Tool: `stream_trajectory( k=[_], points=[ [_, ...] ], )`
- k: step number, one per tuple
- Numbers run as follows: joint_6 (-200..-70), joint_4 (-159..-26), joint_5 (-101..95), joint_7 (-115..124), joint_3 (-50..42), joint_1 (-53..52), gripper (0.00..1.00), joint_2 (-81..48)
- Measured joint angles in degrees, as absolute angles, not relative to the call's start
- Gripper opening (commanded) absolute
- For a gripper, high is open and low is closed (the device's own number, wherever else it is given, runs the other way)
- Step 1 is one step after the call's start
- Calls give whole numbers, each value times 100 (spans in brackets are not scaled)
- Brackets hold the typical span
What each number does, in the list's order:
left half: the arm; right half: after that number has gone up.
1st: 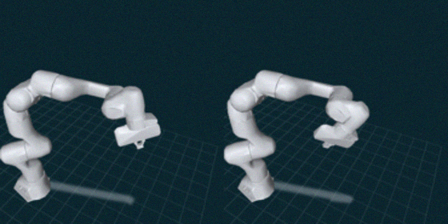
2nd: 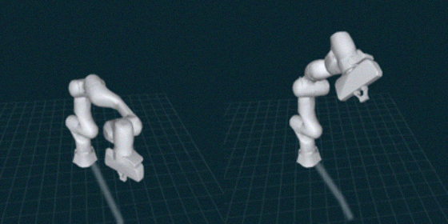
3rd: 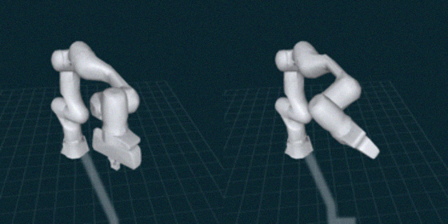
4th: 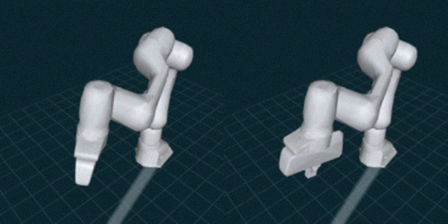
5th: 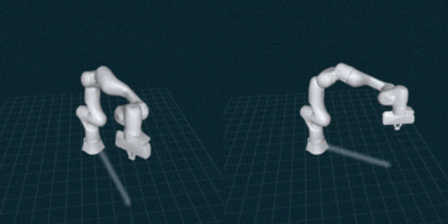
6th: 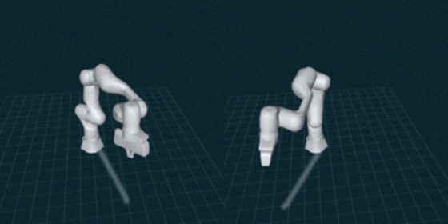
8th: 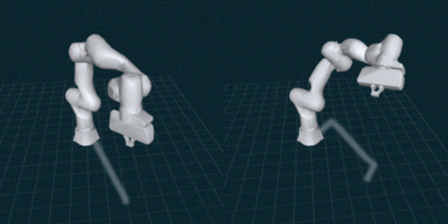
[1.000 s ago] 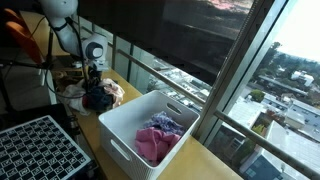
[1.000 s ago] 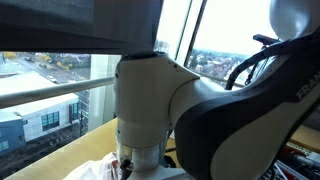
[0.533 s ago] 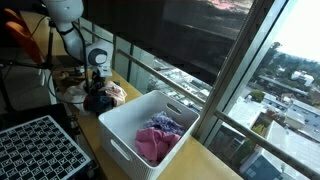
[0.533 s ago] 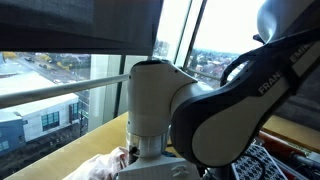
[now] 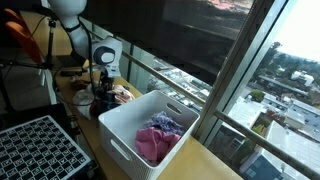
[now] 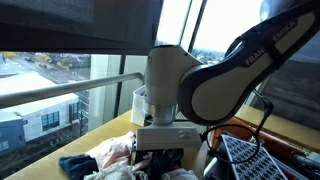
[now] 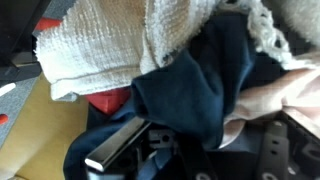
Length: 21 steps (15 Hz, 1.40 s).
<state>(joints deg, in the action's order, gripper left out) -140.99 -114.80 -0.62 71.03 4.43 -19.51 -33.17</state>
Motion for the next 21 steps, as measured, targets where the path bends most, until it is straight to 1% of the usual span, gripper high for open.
stream_trajectory(
  k=[3,15,21],
  points=[
    [-14103,-11747,-86,7088,317,-1920,0,-2817],
    [-14038,-12617,-815,7315,332,-1928,0,-865],
    [-13395,-12665,-1016,7312,406,-1535,0,449]
  ],
)
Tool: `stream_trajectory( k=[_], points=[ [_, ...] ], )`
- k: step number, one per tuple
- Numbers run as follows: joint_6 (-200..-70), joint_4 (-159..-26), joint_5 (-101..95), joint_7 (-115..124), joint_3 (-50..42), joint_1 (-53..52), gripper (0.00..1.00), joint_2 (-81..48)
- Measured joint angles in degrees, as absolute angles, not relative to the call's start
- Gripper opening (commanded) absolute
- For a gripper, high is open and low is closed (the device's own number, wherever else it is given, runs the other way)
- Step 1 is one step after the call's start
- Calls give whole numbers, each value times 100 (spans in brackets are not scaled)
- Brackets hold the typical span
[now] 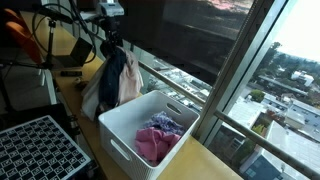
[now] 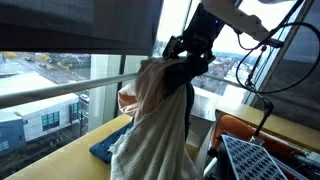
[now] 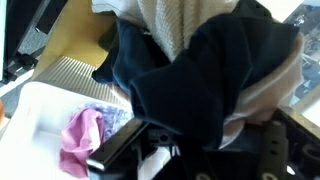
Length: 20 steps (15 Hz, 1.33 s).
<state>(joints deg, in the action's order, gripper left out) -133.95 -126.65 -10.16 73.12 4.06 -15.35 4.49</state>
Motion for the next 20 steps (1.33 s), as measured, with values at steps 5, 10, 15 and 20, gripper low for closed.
stream_trajectory(
  k=[5,10,15,20],
  points=[
    [-12655,-12602,-1014,7092,486,-947,0,1724],
    [-11907,-12194,-1008,6699,485,-303,0,2624],
    [-11361,-11415,-1008,6394,482,234,0,2816],
    [-11240,-10777,-1009,6178,464,558,0,2514]
  ],
)
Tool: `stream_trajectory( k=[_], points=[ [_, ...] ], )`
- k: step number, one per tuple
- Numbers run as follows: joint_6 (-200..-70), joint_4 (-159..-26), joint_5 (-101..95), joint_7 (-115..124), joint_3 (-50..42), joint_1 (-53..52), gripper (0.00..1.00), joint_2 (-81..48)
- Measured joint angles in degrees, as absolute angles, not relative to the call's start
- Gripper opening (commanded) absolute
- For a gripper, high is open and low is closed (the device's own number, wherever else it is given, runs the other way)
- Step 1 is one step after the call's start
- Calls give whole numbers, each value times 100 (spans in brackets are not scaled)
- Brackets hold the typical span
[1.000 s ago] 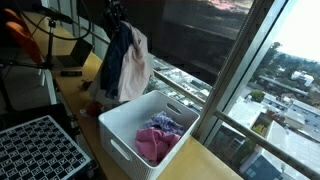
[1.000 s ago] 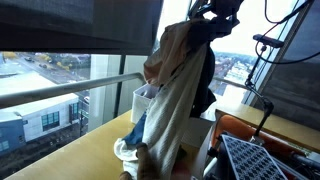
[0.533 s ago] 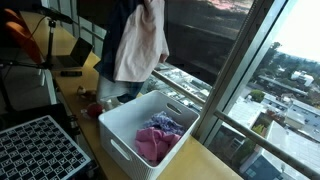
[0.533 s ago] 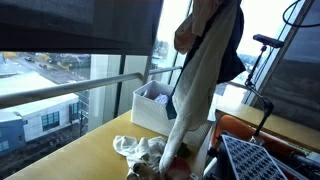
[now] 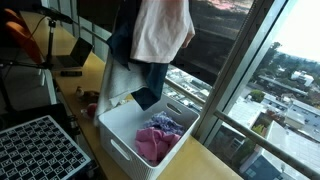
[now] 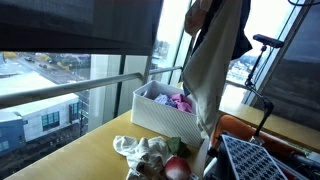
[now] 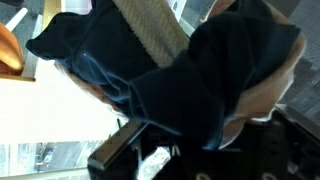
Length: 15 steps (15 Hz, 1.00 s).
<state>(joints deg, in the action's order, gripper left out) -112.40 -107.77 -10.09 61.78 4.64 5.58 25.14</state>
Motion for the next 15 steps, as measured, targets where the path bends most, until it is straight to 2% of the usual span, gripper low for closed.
stream_trajectory(
  k=[11,15],
  points=[
    [-12621,-10701,-873,5461,-244,725,0,75],
    [-12857,-10880,-618,5357,-220,515,0,-428]
  ],
)
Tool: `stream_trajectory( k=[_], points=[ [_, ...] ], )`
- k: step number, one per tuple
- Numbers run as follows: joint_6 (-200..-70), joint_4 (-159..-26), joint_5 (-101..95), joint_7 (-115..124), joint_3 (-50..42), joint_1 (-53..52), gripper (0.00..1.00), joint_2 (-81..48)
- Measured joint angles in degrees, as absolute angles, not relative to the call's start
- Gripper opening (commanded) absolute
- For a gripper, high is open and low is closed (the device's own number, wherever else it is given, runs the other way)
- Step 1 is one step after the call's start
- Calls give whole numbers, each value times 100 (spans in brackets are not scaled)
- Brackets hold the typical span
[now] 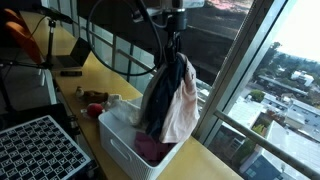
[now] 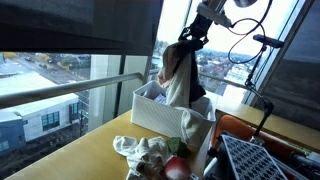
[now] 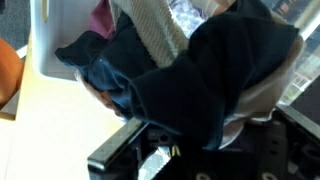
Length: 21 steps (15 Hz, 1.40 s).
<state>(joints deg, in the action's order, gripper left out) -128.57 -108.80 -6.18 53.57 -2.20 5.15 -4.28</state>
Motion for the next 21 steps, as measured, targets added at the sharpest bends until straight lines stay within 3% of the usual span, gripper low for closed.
stream_trajectory(
  k=[7,8,9,19,21],
  points=[
    [-13272,-11489,-231,5300,-174,115,0,-718],
    [-13289,-11523,-178,5265,-196,132,25,-748],
    [-13290,-11543,-137,5227,-229,151,26,-774],
    [-13259,-11944,-437,5433,-424,216,97,-94],
    [-13271,-12341,-532,5611,-289,125,100,328]
  ],
)
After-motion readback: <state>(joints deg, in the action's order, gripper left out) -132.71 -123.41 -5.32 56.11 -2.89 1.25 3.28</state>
